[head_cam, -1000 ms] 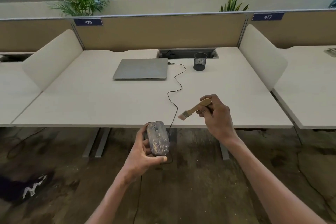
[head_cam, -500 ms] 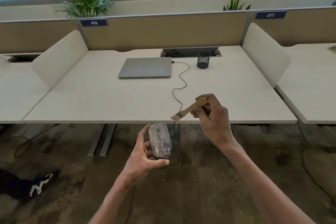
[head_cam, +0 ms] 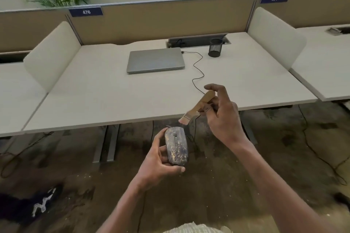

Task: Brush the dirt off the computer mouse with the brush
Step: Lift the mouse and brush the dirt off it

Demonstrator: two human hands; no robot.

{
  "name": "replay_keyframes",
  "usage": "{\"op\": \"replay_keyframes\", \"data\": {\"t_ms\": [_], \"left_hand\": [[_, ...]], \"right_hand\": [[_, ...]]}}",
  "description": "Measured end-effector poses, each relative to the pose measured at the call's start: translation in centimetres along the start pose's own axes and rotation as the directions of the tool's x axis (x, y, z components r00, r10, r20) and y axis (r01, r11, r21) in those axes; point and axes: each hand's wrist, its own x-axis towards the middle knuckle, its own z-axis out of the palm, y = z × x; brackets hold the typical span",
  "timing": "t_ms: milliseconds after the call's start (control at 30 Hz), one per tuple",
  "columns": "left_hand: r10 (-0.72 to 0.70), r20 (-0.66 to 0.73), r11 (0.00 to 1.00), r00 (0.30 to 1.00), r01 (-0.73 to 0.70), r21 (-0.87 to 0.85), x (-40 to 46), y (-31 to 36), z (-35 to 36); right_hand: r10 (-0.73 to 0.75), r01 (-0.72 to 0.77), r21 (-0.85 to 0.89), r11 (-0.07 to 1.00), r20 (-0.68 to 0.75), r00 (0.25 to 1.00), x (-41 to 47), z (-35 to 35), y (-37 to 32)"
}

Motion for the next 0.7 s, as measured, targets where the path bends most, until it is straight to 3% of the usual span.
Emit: {"op": "replay_keyframes", "data": {"t_ms": [400, 600, 700], "left_hand": [[0.002, -0.014, 0.995, 1.000, -0.003, -0.101, 0.0, 0.1, 0.9], [-0.014, -0.012, 0.992, 1.000, 0.012, -0.129, 0.3, 0.3, 1.6], [-0.017, -0.011, 0.992, 1.000, 0.015, -0.128, 0.4, 0.2, 1.4]], "right_hand": [[-0.164, 0.185, -0.100, 0.978, 0.189, 0.968, 2.1, 1.3, -1.0], [-0.146, 0.200, -0.170, 0.965, 0.284, 0.948, 2.5, 0.7, -0.4], [-0.125, 0.177, -0.181, 0.967, 0.267, 0.956, 2.7, 0.1, -0.2]]}}
